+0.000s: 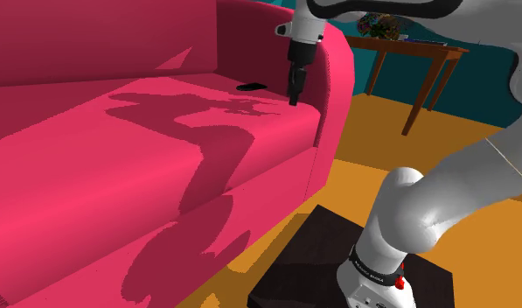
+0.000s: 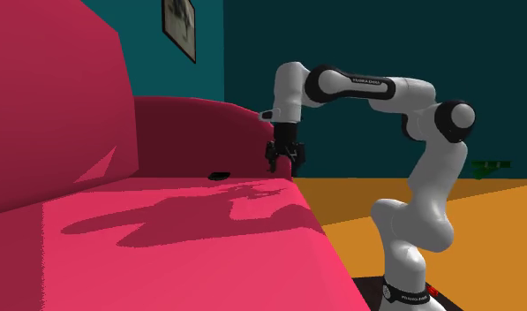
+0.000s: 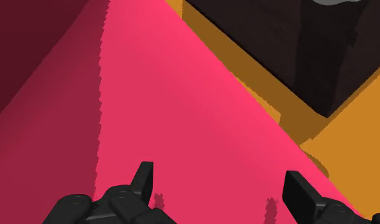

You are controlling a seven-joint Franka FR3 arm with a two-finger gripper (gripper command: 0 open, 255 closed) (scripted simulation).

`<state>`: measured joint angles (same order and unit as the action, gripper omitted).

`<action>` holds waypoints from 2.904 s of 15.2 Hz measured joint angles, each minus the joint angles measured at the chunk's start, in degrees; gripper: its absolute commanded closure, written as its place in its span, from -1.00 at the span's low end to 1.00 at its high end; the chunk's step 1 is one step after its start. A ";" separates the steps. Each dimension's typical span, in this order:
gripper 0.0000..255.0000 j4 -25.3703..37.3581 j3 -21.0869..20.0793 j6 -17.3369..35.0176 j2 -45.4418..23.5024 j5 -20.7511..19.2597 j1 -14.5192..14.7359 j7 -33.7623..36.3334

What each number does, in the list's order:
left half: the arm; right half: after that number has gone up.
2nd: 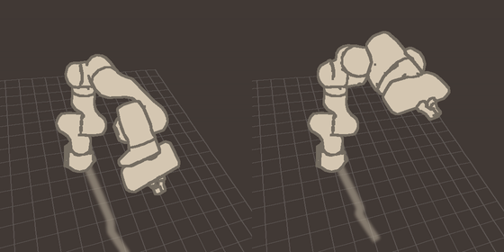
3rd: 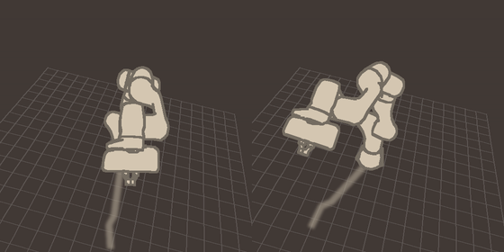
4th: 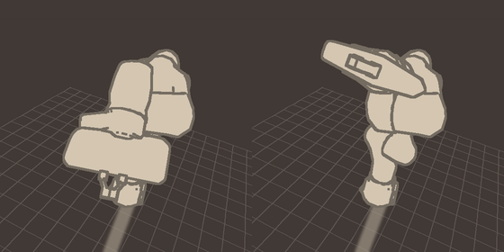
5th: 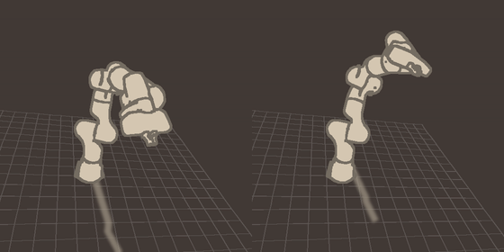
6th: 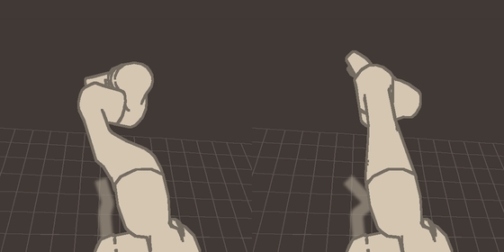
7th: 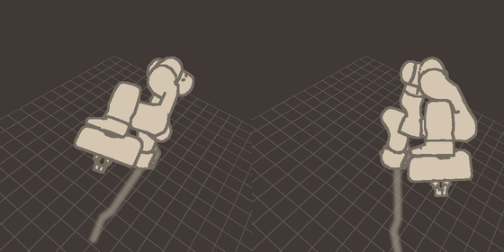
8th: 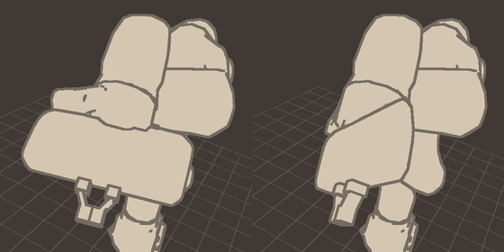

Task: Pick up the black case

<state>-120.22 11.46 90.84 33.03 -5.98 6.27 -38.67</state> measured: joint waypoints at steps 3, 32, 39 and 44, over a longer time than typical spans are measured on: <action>-1.00 6.38 4.13 -0.13 -6.42 -0.40 2.13 -11.05; 1.00 41.90 13.94 -3.53 -42.35 10.37 4.31 -60.75; 1.00 45.71 14.03 -6.48 -43.57 10.87 3.92 -60.88; 1.00 53.56 14.35 -11.76 -46.40 12.24 2.64 -61.52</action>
<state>-66.66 25.80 79.08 -13.37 6.26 8.91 -100.19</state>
